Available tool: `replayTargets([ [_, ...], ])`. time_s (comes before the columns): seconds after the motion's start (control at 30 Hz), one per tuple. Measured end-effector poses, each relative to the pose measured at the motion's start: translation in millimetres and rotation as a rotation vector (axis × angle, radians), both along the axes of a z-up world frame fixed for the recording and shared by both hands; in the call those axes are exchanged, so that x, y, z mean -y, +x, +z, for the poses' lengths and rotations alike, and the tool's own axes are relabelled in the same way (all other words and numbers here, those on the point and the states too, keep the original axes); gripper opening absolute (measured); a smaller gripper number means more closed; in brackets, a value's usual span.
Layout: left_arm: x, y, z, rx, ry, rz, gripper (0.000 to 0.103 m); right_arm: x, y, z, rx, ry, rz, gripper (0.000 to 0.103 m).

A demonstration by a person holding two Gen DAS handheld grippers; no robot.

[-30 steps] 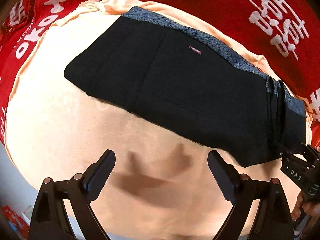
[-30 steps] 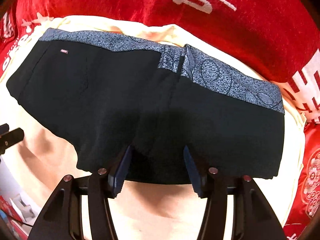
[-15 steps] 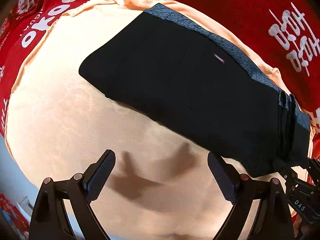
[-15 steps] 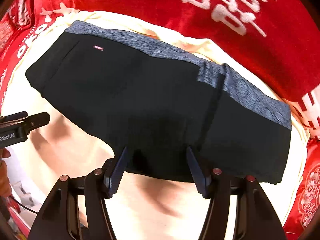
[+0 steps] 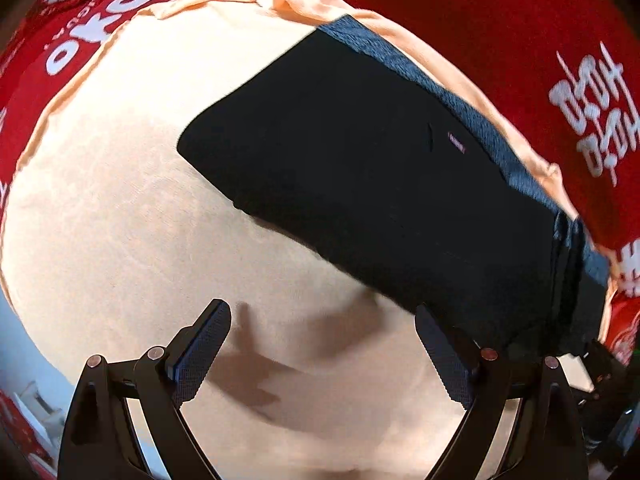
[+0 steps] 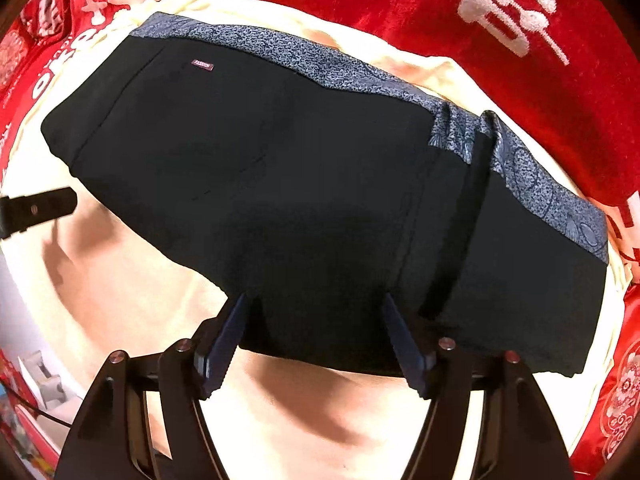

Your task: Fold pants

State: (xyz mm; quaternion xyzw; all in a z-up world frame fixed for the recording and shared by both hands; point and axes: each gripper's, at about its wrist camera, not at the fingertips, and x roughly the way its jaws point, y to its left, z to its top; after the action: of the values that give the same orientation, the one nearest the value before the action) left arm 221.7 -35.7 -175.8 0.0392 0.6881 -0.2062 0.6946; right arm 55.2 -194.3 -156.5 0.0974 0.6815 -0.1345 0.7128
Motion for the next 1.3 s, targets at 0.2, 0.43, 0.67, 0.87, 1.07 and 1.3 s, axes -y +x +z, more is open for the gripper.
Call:
replayTargets([
  [0.2, -9.1, 8.8, 1.2, -0.013, -0.105, 0.055, 0.094, -7.8, -1.0, 1.2, 0.004, 0.006, -0.009, 0.074],
  [0.43, -13.2, 21.8, -13.0, -0.089, -0.329, 0.153, 0.094, 5.1, 2.4, 0.1, 0.014, 0.03, -0.034, 0.074],
  [0.67, -42.7, 39.8, -25.5, -0.149, -0.51, 0.274, 0.094, 11.8, 0.8, -3.0, 0.021, 0.02, -0.022, 0.075],
  [0.87, -34.2, 51.5, -19.5, -0.139, -0.55, 0.274, 0.094, 8.3, 1.4, -3.7, 0.031, 0.033, -0.028, 0.076],
  [1.07, -8.7, 61.4, -15.7, -0.094, -0.492, 0.257, 0.094, 6.8, 0.3, -1.9, 0.033, 0.047, -0.025, 0.076],
  [1.3, 13.3, 63.1, -16.7, -0.051, -0.321, 0.257, 0.08, 21.6, 6.2, 7.0, 0.04, 0.078, -0.038, 0.076],
])
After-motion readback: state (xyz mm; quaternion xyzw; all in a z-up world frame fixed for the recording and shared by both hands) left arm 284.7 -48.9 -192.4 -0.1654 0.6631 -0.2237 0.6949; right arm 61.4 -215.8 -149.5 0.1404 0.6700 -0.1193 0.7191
